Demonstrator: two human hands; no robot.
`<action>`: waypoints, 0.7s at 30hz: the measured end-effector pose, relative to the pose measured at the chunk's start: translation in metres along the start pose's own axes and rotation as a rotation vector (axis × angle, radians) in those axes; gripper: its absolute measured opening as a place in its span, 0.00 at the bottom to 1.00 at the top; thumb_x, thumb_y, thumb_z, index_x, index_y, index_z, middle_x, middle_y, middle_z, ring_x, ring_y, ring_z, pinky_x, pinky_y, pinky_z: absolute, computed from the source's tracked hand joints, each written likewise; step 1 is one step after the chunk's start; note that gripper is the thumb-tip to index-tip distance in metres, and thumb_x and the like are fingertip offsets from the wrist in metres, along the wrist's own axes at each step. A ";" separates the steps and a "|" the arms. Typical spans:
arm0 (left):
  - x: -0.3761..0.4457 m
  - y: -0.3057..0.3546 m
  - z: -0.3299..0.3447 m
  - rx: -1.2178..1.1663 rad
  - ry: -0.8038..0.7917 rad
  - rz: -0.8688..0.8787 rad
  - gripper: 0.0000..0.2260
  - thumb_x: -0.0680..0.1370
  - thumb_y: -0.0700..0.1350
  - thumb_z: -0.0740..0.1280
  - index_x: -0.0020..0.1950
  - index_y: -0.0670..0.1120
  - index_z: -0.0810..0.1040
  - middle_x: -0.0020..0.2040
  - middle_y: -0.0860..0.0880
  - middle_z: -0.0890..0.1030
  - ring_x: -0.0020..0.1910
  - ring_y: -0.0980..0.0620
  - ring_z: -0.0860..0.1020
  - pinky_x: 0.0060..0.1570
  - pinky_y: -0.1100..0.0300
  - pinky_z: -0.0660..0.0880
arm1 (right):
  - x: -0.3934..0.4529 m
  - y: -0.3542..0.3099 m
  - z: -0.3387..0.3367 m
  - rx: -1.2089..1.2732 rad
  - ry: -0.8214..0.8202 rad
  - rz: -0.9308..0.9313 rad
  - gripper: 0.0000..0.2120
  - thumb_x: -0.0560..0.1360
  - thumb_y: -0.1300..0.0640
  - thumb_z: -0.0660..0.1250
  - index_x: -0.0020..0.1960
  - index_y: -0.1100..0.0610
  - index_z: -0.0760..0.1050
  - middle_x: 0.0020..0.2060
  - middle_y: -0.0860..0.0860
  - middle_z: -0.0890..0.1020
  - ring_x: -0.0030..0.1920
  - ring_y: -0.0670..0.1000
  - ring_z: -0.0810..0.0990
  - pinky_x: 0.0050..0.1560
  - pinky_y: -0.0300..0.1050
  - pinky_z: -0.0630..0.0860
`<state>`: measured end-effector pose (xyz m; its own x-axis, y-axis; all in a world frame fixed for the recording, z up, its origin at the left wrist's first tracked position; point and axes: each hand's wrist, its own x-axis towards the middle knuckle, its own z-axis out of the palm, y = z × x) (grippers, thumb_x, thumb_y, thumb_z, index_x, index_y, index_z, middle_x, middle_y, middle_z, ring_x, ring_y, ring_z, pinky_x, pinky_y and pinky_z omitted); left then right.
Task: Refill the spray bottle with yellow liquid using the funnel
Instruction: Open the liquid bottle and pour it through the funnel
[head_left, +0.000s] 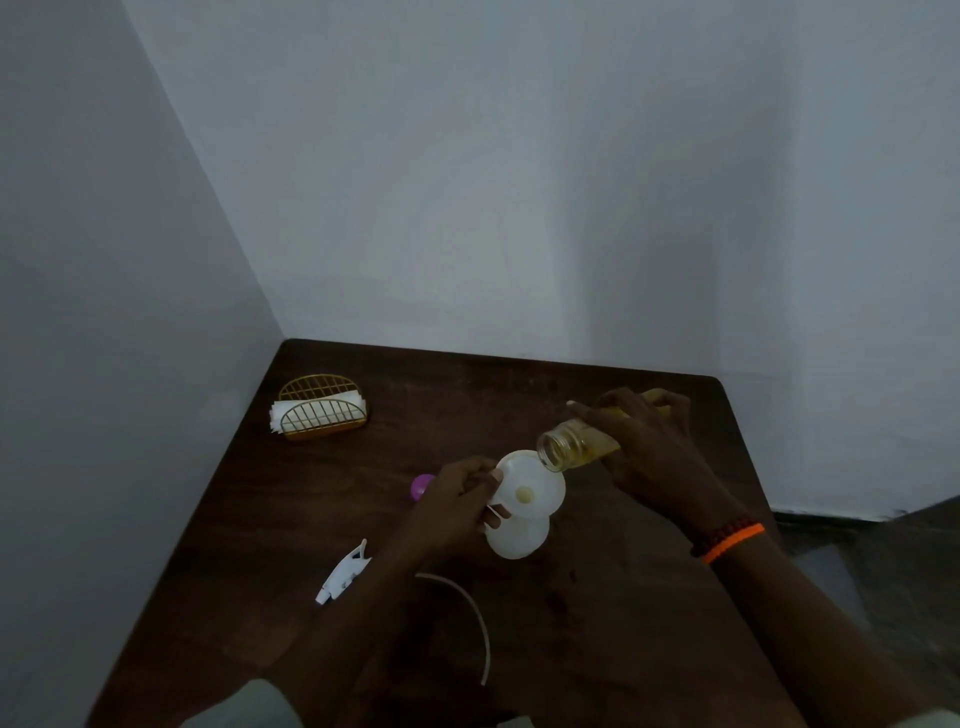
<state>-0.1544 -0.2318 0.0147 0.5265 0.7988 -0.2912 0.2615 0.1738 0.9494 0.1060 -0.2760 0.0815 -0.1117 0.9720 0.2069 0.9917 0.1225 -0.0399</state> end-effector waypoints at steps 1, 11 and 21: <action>0.001 0.000 0.000 -0.002 0.000 0.000 0.11 0.84 0.49 0.61 0.60 0.47 0.79 0.44 0.46 0.87 0.38 0.51 0.85 0.39 0.58 0.81 | 0.000 0.000 0.000 -0.001 0.000 -0.002 0.36 0.66 0.54 0.78 0.71 0.43 0.71 0.61 0.51 0.77 0.61 0.49 0.64 0.61 0.60 0.63; 0.002 -0.002 0.002 -0.001 -0.001 0.006 0.10 0.83 0.50 0.62 0.58 0.48 0.80 0.43 0.46 0.87 0.38 0.51 0.85 0.39 0.58 0.81 | 0.000 0.000 -0.003 -0.030 -0.026 0.003 0.37 0.66 0.55 0.78 0.72 0.42 0.69 0.63 0.51 0.76 0.64 0.53 0.71 0.63 0.62 0.61; 0.002 0.000 0.002 0.009 0.011 0.008 0.10 0.83 0.50 0.62 0.58 0.48 0.80 0.43 0.47 0.87 0.38 0.52 0.85 0.39 0.58 0.81 | 0.000 0.000 -0.006 -0.025 -0.022 0.012 0.36 0.67 0.55 0.78 0.72 0.43 0.71 0.63 0.51 0.76 0.64 0.55 0.73 0.64 0.63 0.62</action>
<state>-0.1518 -0.2319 0.0135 0.5200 0.8061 -0.2825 0.2643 0.1627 0.9506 0.1061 -0.2776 0.0878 -0.1007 0.9776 0.1850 0.9942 0.1057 -0.0175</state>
